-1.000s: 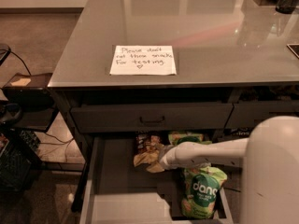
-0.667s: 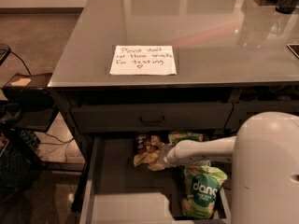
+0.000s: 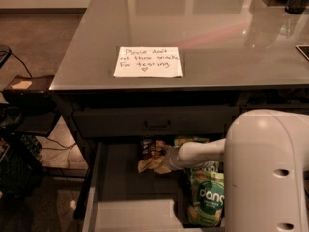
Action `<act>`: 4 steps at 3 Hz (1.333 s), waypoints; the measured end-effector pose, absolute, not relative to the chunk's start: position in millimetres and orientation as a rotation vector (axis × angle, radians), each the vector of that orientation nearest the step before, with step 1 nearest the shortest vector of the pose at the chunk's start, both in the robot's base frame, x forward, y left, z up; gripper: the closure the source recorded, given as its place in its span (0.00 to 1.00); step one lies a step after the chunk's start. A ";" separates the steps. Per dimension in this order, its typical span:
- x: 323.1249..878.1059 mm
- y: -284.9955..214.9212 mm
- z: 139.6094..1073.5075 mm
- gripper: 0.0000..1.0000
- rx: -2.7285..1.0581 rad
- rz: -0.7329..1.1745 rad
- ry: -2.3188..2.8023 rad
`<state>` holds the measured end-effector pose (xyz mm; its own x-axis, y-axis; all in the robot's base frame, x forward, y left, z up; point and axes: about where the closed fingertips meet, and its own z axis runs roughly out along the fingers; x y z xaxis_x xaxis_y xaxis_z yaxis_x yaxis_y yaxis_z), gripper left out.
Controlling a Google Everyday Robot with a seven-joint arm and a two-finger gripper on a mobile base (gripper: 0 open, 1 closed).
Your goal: Pick brown chip bag from middle drawer and place on counter
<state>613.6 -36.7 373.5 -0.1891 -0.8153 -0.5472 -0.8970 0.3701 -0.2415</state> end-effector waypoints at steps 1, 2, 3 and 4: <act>619.1 -38.8 365.8 0.44 -1.479 0.155 2.059; 622.1 -39.4 359.4 0.68 -1.496 0.136 2.084; 622.8 -39.3 362.9 0.93 -1.499 0.134 2.083; 614.5 -27.1 380.4 1.00 -1.506 0.193 2.047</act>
Offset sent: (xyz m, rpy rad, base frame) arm 0.0139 -0.0059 -0.0198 -0.0919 0.0418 -0.0218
